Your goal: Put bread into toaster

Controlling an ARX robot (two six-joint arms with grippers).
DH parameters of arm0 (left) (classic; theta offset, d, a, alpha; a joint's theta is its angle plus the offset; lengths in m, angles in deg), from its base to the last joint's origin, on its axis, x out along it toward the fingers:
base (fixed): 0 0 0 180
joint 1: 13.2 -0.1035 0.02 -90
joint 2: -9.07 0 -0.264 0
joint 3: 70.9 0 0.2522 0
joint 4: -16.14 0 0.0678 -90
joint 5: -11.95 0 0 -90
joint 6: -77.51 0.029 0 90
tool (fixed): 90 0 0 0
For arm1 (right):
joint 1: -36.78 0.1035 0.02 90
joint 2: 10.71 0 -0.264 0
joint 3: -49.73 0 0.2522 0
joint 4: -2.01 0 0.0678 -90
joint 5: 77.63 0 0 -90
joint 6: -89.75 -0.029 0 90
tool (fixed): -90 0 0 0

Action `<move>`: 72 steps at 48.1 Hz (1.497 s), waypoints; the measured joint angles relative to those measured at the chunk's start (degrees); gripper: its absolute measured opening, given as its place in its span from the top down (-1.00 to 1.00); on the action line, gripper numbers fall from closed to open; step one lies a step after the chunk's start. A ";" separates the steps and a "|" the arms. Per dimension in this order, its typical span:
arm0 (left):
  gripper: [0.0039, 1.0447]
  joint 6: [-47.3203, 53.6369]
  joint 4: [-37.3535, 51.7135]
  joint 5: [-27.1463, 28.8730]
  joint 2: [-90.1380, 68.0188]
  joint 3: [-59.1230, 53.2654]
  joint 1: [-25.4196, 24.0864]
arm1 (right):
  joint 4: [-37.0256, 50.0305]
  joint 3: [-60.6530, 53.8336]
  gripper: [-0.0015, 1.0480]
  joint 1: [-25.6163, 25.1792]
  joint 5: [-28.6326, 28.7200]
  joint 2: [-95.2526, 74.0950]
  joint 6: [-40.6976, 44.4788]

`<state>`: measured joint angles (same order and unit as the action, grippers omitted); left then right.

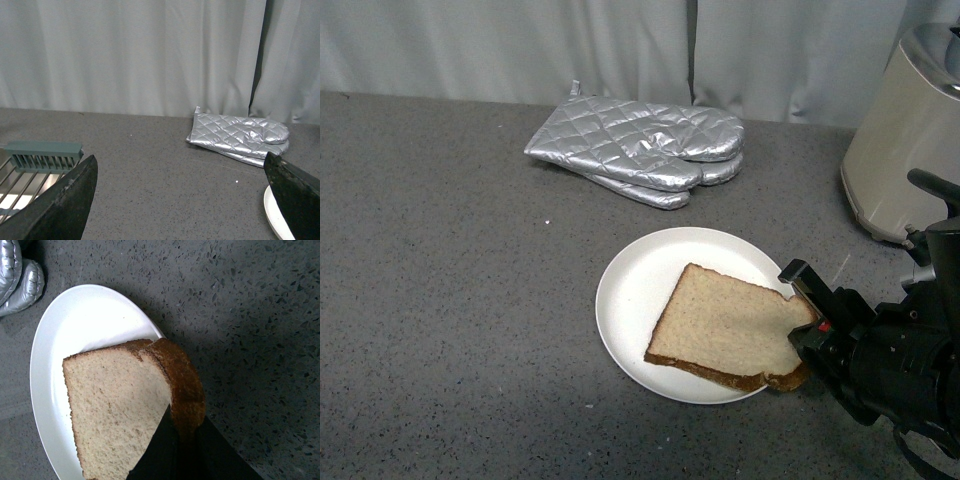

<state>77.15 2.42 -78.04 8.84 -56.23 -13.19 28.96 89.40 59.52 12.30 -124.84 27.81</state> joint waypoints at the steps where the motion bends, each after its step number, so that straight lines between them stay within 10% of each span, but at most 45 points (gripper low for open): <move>1: -0.88 0.00 0.00 0.00 0.00 0.00 0.00 | -0.11 0.00 0.96 0.00 0.00 0.13 0.00; 43: -0.88 0.00 0.00 0.00 0.00 0.00 0.00 | -21.05 14.12 0.96 -10.49 1.81 27.39 -0.92; 59: -0.88 0.00 0.00 0.00 0.00 0.00 0.00 | -34.53 33.83 0.96 -23.54 -21.11 27.74 0.33; 72: -0.88 0.00 0.00 0.00 0.00 0.00 0.00 | -43.89 35.43 0.96 -25.66 -25.73 20.90 -8.59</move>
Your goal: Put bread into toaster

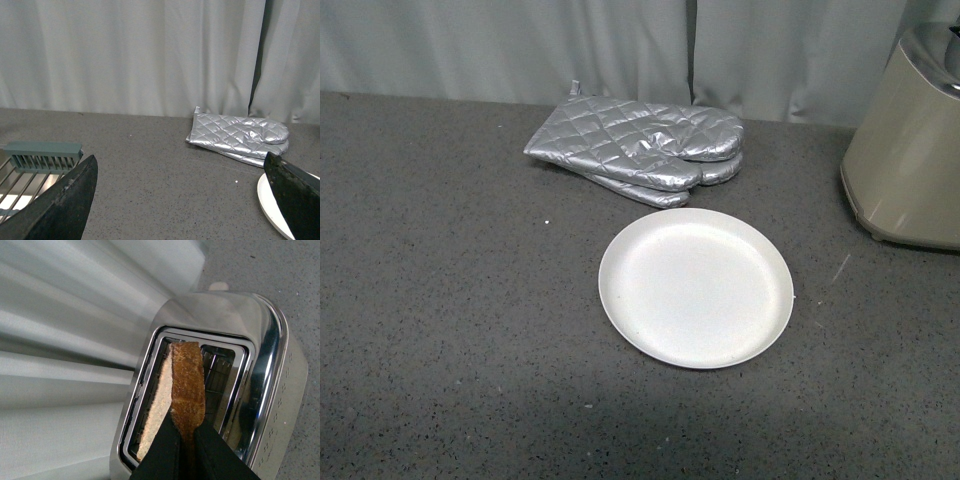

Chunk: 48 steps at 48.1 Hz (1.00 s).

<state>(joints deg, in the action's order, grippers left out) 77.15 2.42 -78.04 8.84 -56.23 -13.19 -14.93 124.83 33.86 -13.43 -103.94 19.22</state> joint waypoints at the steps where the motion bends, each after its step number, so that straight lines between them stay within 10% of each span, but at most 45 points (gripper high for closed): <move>1: -0.88 0.00 0.00 0.00 0.00 0.00 0.00 | -0.17 0.00 0.96 0.00 0.09 -0.15 -0.42; 48: -0.88 0.00 0.00 0.00 0.00 0.00 0.00 | -12.63 2.67 0.96 -1.60 4.72 3.52 -13.14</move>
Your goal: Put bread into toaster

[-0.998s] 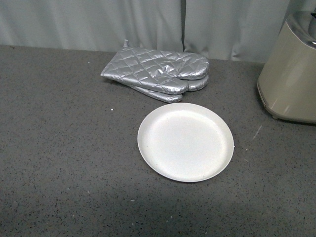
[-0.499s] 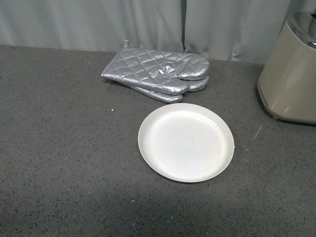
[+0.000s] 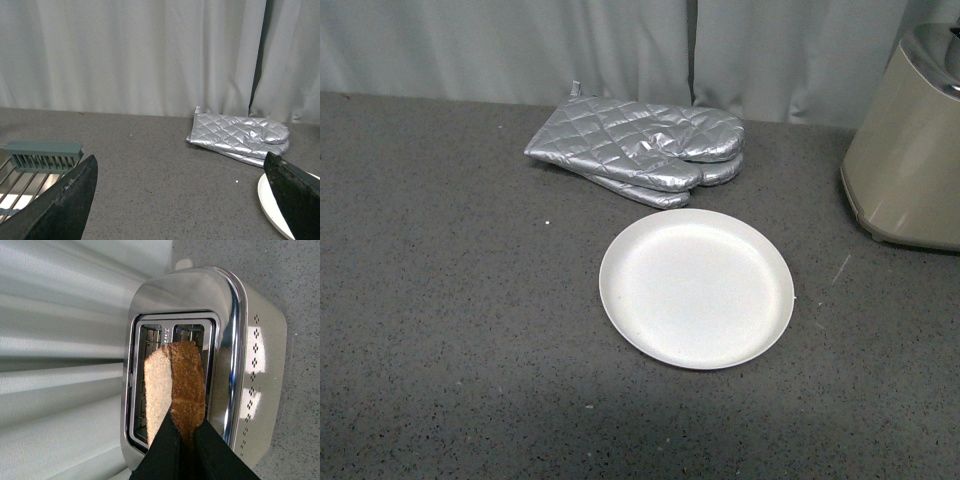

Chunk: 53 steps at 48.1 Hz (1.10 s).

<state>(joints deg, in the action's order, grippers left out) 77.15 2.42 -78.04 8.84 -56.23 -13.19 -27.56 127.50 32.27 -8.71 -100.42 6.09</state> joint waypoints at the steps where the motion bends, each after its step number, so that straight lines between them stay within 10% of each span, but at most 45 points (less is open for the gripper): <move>1: -0.88 0.00 0.00 0.00 0.00 0.00 0.00 | 0.00 0.00 0.96 -0.09 0.04 0.00 0.00; 53: -0.88 0.00 0.00 0.00 0.00 0.00 0.00 | -4.04 1.07 0.96 -3.85 2.12 1.88 -1.84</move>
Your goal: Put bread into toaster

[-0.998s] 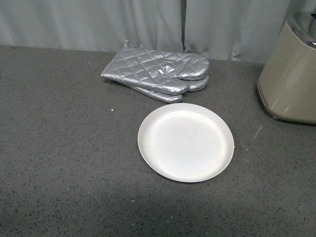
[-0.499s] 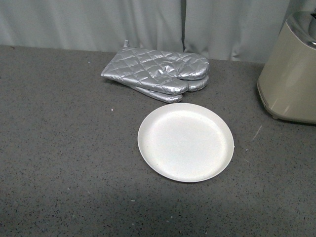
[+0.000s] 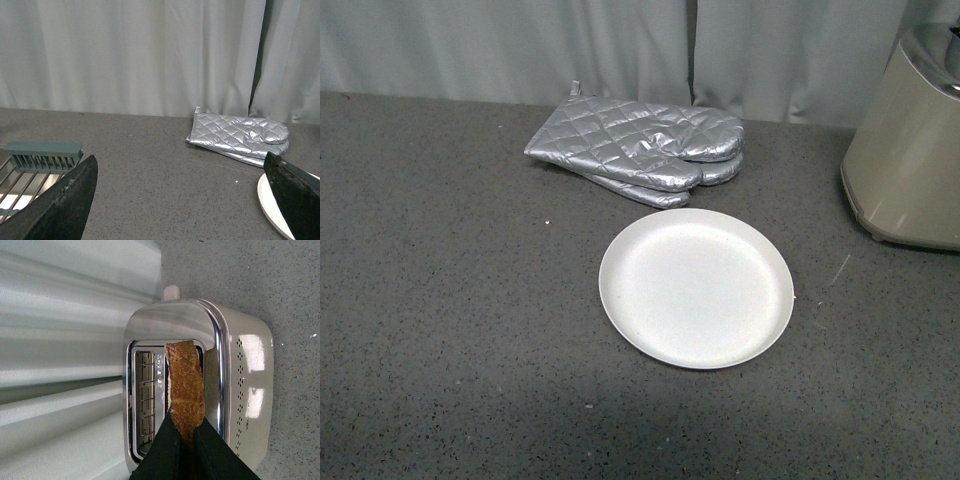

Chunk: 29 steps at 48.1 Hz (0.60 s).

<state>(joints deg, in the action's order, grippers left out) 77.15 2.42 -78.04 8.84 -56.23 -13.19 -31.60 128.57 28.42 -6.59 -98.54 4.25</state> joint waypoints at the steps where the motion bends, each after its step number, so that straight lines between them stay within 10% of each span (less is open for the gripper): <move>1: -0.88 0.00 0.00 0.00 0.00 0.00 0.00 | 0.00 0.00 0.96 -0.02 0.00 0.00 0.00; 24: -0.88 0.02 0.00 0.00 0.00 0.00 0.00 | -0.92 4.44 0.96 1.57 -1.75 -7.37 2.32; 29: -0.88 0.00 0.00 0.00 0.00 0.00 0.00 | -0.02 5.53 0.69 1.99 -1.49 -8.39 4.46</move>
<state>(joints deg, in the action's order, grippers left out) 77.15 2.42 -78.04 8.84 -56.23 -13.19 -31.63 134.10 30.41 -8.08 -106.93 8.71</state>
